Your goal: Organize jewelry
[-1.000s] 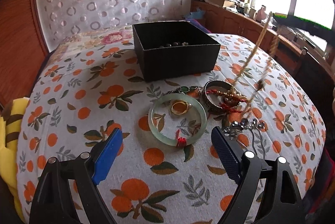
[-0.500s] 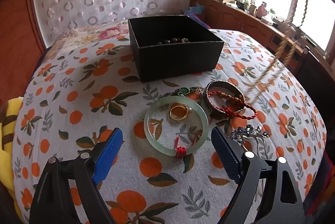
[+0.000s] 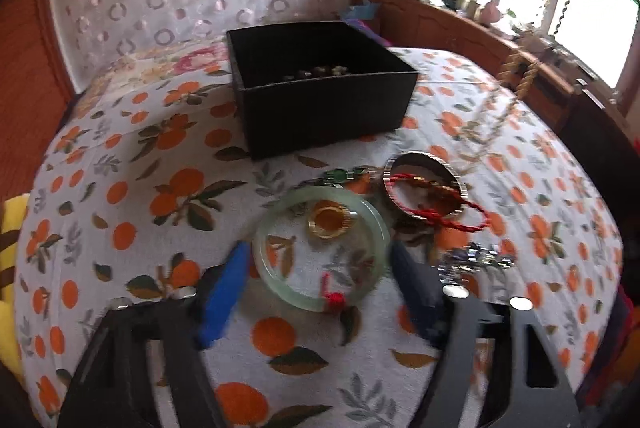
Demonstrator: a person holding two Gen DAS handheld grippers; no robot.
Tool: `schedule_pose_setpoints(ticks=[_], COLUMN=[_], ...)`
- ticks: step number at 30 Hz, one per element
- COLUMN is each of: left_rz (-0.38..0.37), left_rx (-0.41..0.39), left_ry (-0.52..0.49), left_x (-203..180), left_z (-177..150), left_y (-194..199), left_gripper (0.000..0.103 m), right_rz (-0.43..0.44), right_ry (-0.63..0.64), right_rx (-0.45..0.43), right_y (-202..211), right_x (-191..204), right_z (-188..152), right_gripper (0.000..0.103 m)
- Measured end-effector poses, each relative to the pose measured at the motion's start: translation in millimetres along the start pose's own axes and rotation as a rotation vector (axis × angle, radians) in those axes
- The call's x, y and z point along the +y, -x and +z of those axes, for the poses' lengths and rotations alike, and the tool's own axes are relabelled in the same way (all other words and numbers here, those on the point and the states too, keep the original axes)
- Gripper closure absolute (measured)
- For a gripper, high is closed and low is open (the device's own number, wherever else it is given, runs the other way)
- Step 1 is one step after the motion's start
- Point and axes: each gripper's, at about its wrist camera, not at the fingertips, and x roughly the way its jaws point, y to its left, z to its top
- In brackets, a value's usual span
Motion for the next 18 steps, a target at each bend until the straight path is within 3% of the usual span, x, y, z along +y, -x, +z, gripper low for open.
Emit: schedule_pose_setpoints(ticks=[18], left_rz=[0.058], left_rx=[0.021], left_ry=[-0.066], left_x=[-13.7], left_z=[5.2], left_y=[-13.2], left_gripper=[0.034], right_rz=[-0.002], right_ry=[0.001], right_rx=[0.013], right_y=[-10.1], right_x=[4.6], right_z=[-4.7], right_gripper=[0.098])
